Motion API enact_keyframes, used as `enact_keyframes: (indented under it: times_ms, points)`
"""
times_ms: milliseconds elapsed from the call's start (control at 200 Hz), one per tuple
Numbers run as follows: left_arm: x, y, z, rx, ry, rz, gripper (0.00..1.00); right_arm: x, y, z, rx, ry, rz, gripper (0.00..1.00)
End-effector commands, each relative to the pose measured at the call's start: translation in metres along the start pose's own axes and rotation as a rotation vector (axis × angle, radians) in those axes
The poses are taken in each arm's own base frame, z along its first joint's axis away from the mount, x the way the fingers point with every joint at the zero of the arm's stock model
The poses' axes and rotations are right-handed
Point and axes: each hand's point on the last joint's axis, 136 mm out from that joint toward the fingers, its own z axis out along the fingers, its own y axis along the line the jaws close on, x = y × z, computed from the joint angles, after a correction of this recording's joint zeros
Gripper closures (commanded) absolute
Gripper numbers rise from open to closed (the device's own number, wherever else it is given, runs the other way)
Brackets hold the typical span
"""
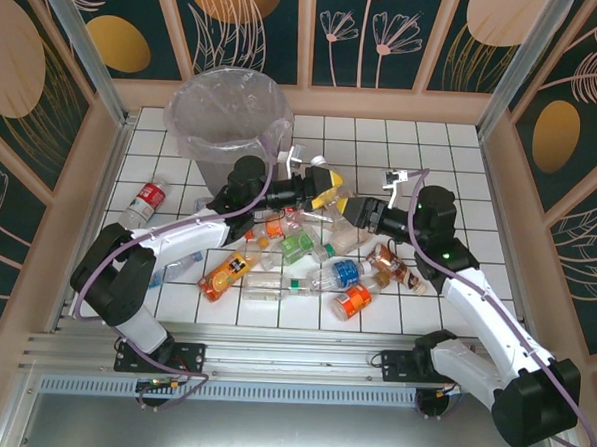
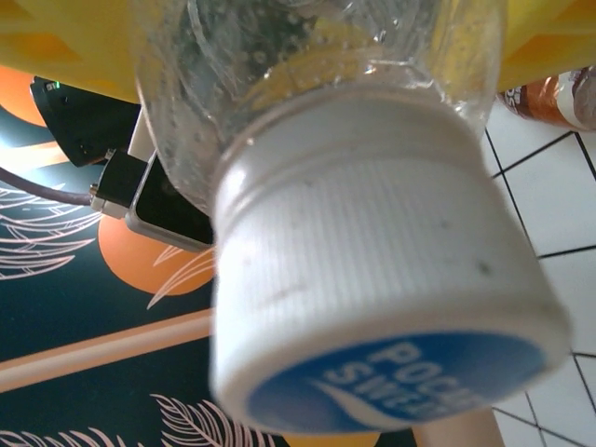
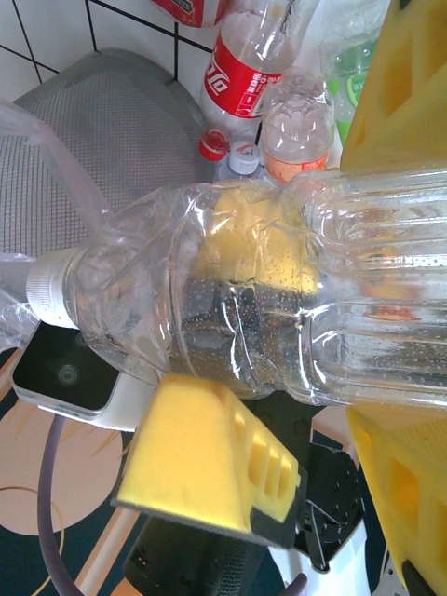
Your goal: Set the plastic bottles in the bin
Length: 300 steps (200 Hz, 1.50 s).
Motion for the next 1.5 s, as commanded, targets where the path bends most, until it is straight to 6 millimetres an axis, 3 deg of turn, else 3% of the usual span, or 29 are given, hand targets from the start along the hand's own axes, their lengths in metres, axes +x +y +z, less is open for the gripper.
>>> enact_keyframes:
  times_ms: [0,245,605,726,941,1166,1251,1401,1431,1451,1496]
  points:
    - [-0.002,-0.028,0.002,0.055,0.001,0.015,0.33,0.004,-0.003,0.003,0.006,-0.001,-0.031,0.41]
    - [-0.003,-0.030,0.001,0.050,-0.005,0.026,0.40,0.008,-0.005,0.004,0.011,0.003,-0.034,0.40]
    - [-0.013,-0.027,0.000,-0.087,-0.024,0.140,0.39,-0.001,0.019,-0.014,-0.004,-0.034,-0.124,0.02]
    - [-0.022,-0.028,0.000,-0.139,-0.029,0.175,0.38,-0.003,0.025,-0.026,0.027,-0.051,-0.175,0.01]
    - [-0.051,-0.042,-0.005,-0.249,-0.057,0.280,0.39,-0.021,0.024,-0.059,0.189,-0.167,-0.232,0.01]
    - [-0.086,-0.059,-0.020,-0.385,-0.105,0.400,0.38,-0.053,-0.004,-0.104,0.513,-0.349,-0.222,0.01]
    - [-0.102,-0.070,-0.030,-0.431,-0.142,0.444,0.38,-0.051,-0.006,-0.107,0.546,-0.320,-0.298,0.01]
    - [-0.132,-0.083,-0.047,-0.505,-0.201,0.506,0.38,-0.052,-0.013,-0.115,0.596,-0.341,-0.286,0.01]
    - [-0.138,-0.094,-0.054,-0.519,-0.222,0.529,0.38,-0.052,-0.012,-0.117,0.597,-0.352,-0.283,0.01]
    - [-0.143,-0.083,-0.053,-0.556,-0.217,0.526,0.38,-0.052,-0.011,-0.117,0.591,-0.354,-0.293,0.01]
    - [-0.154,-0.087,-0.060,-0.601,-0.242,0.554,0.38,-0.051,-0.009,-0.117,0.575,-0.359,-0.320,0.01]
